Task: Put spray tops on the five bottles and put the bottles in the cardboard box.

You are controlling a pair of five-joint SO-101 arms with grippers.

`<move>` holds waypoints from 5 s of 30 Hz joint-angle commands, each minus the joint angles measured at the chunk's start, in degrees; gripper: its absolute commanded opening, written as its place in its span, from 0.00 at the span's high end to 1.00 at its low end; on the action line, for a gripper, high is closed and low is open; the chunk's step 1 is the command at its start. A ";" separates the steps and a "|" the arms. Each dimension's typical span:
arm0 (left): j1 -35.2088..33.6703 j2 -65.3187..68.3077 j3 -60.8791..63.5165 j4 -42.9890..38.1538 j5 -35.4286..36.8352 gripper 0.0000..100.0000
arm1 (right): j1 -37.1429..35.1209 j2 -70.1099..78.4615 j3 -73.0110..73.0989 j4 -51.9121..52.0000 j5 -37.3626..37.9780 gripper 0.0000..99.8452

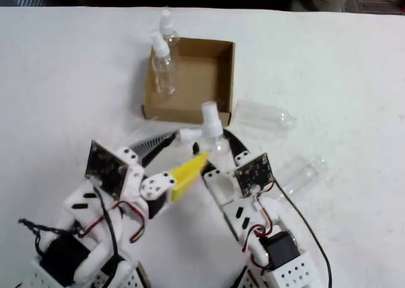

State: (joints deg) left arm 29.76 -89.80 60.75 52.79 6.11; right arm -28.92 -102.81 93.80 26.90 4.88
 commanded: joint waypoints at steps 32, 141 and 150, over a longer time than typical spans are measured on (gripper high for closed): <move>15.08 -14.99 25.14 -10.90 0.70 0.98 | -2.68 26.33 -34.29 0.84 -10.55 0.98; -33.71 -14.99 36.22 -2.46 -9.58 0.98 | 16.92 144.40 -120.79 -7.25 11.69 0.98; -33.71 -14.99 36.22 -2.46 -9.58 0.98 | 17.10 143.87 -120.88 -4.88 11.69 0.98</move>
State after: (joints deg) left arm -3.38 -103.96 97.05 50.24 -2.77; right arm -12.57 42.42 -25.32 21.10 15.78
